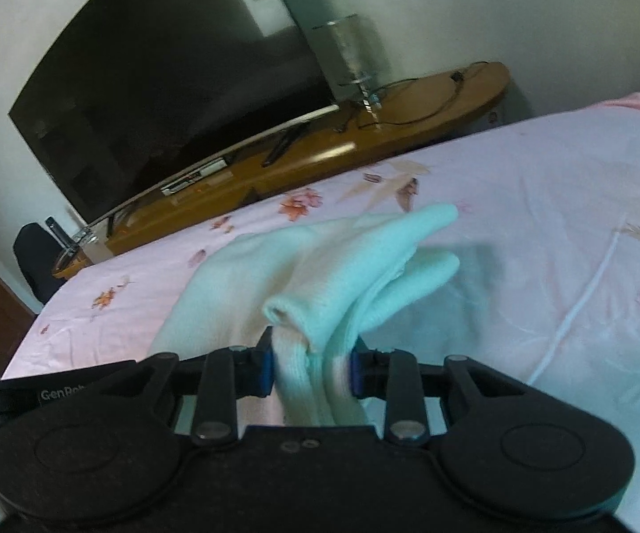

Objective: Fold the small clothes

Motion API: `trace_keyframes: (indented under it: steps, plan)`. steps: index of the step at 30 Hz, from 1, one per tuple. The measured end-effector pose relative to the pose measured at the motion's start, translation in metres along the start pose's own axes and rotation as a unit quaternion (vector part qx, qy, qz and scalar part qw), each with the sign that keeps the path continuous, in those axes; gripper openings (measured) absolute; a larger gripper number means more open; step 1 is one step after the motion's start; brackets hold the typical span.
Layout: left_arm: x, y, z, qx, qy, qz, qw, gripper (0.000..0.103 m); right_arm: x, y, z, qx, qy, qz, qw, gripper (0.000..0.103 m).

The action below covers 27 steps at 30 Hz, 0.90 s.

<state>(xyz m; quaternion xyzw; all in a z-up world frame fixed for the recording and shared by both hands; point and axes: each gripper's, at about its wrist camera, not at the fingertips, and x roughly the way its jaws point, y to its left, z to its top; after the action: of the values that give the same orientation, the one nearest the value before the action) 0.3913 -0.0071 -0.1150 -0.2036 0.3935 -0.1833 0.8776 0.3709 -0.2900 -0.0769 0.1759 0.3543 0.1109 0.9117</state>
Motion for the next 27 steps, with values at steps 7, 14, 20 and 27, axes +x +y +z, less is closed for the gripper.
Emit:
trace_keyframes:
  steps: [7,14,20,27]
  plan:
    - [-0.035,0.034,0.011,-0.011,-0.018,0.024,0.9995,0.032,0.012,0.042,-0.001,-0.013,0.005,0.029,1.0,0.03]
    - [-0.058,0.078,0.022,-0.021,-0.025,0.048,0.9983,0.032,0.038,0.084,-0.007,-0.023,0.02,0.053,0.998,0.03]
    - [-0.066,0.115,0.029,-0.024,-0.025,0.073,0.9968,0.032,0.068,0.114,-0.017,-0.024,0.035,0.071,0.997,0.03]
    - [-0.063,0.161,0.031,-0.035,-0.012,0.092,0.995,0.032,0.106,0.139,-0.033,-0.017,0.056,0.081,0.995,0.03]
